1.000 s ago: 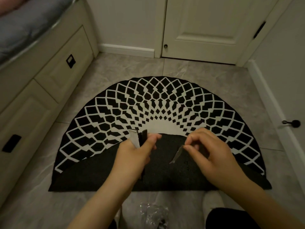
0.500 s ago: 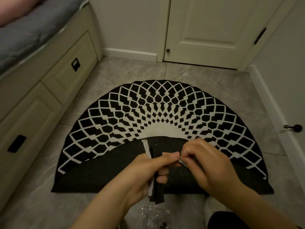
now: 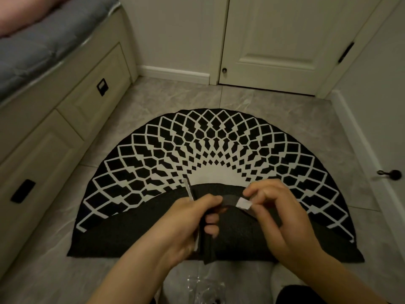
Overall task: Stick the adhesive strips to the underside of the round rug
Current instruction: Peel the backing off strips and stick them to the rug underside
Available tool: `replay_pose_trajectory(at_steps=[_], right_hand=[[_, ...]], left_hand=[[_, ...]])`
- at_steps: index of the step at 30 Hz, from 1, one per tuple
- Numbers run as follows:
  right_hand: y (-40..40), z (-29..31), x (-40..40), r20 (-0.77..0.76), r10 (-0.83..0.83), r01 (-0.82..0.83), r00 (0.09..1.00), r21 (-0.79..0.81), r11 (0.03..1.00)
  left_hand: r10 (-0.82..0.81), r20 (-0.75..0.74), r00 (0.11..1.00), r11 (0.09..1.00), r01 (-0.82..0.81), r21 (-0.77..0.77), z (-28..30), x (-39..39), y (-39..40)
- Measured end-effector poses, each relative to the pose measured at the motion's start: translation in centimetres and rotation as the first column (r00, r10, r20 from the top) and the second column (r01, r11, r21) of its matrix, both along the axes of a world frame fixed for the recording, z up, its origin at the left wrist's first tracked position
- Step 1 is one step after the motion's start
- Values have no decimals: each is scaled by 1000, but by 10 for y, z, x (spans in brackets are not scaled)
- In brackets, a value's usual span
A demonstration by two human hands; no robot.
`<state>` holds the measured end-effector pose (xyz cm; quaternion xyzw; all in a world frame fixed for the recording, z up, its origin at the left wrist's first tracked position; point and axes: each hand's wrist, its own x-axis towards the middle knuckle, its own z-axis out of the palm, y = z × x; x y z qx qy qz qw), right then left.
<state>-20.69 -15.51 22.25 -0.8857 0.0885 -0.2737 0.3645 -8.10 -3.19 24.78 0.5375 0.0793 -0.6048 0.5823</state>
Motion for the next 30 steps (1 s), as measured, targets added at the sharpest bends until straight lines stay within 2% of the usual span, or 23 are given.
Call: replay_pose_trajectory(at_steps=[3, 6, 8, 10, 13, 16, 19, 22, 25, 27, 30], right_hand=[[3, 10, -2, -12, 24, -19, 1000, 322, 946], [2, 16, -1, -117, -36, 90, 992, 502, 860], [0, 16, 0, -175, -71, 165, 982, 610, 775], [-5, 18, 0, -172, -86, 186, 981, 729, 659], [-16, 22, -2, -64, -85, 98, 994, 864, 494], [-26, 25, -4, 7, -166, 45, 986, 951, 305], [-33, 24, -5, 64, -253, -54, 965, 997, 48], [-33, 23, -3, 62, -332, -109, 941, 986, -123], [-50, 7, 14, 87, -368, -169, 926, 966, -197], [-59, 7, 16, 134, -408, -225, 903, 957, -184], [-65, 8, 16, 130, -401, -201, 907, 969, -140]], left_hand=[[-87, 289, 953, 995, 72, 64, -3, 4, 3], [-182, 511, 840, 983, 140, 120, -4, 4, 5], [-205, 639, 742, 977, 119, 175, -5, 2, 4], [-170, 727, 665, 981, 43, 190, -5, 2, 3], [-107, 729, 676, 985, -28, 171, -4, 10, 5], [-125, 711, 692, 987, 11, 163, -4, 15, 9], [-165, 779, 604, 986, 71, 153, -3, 9, 11], [-164, 806, 569, 986, 84, 142, -4, 9, 9], [-134, 792, 595, 991, 56, 125, -21, 28, -4], [-100, 762, 640, 994, 25, 110, -22, 34, -7], [-102, 751, 653, 994, 36, 104, -27, 38, -6]])
